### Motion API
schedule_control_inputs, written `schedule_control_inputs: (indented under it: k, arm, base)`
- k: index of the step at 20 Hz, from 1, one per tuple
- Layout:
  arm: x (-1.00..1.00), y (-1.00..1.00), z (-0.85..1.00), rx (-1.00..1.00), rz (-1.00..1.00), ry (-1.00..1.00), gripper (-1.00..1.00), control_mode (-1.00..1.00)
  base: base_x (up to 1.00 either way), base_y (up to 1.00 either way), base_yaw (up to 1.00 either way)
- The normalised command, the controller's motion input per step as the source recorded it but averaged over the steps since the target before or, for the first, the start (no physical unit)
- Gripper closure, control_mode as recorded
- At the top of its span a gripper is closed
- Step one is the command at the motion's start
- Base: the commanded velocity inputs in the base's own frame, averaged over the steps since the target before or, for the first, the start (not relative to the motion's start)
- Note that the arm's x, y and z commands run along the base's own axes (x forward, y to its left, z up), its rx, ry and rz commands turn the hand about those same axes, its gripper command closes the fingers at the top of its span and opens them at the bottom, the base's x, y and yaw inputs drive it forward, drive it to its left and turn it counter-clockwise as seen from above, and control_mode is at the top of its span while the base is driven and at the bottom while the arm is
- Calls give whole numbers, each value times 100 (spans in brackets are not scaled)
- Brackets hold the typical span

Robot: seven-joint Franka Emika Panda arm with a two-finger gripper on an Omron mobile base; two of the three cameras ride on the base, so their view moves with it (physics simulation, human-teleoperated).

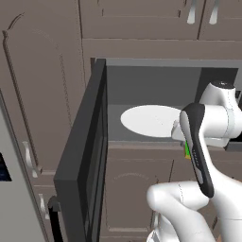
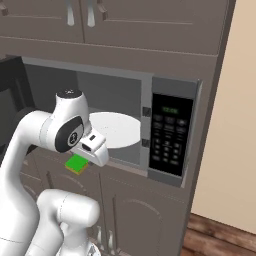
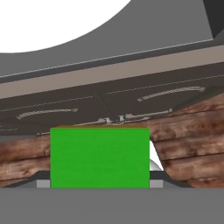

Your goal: Place the sponge inside the microwave to prepare for sanitizing.

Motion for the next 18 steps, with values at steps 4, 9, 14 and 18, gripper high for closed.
schedule_control_inputs:
  k: [4,9,14,18]
  arm:
    - [0,0,0,0,0,0,100,100]
    - [0,0,0,0,0,0,100,100]
    - [0,0,0,0,0,0,100,-100]
    - [0,0,0,0,0,0,100,-100]
  base:
    - [0,0,0]
    - [0,0,0]
    - [0,0,0]
    - [0,0,0]
